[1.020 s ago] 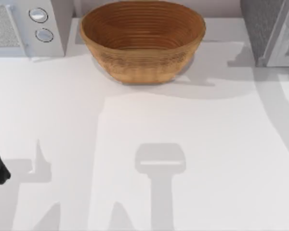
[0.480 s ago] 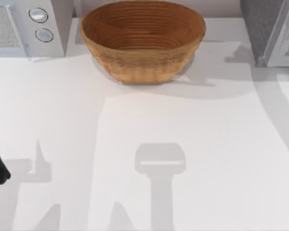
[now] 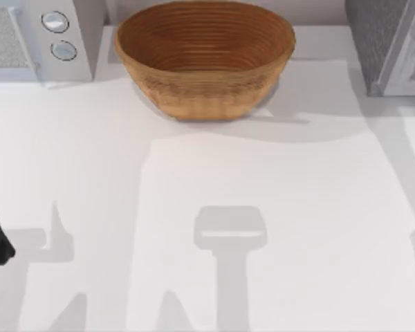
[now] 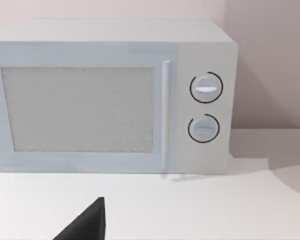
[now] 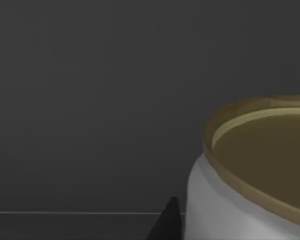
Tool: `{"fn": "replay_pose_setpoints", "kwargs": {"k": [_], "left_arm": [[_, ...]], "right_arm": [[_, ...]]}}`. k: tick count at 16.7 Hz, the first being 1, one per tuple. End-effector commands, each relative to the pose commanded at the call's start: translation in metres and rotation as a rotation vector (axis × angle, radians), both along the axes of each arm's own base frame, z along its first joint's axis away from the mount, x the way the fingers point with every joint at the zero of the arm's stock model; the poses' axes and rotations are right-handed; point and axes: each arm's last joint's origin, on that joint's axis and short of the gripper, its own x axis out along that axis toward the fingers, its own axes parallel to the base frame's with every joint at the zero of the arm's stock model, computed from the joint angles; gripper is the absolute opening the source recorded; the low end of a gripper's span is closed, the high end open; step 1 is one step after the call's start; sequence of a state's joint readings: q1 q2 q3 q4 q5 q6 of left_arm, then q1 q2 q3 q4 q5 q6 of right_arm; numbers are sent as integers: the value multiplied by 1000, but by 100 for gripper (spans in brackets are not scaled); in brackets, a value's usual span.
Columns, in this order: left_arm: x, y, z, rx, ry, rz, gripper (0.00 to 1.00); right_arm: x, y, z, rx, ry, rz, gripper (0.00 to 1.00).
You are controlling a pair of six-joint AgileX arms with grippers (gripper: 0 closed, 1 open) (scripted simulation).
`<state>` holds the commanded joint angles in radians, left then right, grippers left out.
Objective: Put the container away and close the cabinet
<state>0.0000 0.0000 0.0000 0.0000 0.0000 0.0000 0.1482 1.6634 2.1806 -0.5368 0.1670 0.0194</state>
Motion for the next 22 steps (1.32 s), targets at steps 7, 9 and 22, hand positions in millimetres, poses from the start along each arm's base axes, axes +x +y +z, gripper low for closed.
{"fn": "replay_pose_setpoints", "kwargs": {"k": [7,9,22], "left_arm": [[0,0,0,0,0,0,100],[0,0,0,0,0,0,100],[0,0,0,0,0,0,100]], "right_arm": [[56,-3,8,7,-44,0,0],[70,-5,1,5,-30,0,0],[78,-6,-5,4,-16,0,53]]}}
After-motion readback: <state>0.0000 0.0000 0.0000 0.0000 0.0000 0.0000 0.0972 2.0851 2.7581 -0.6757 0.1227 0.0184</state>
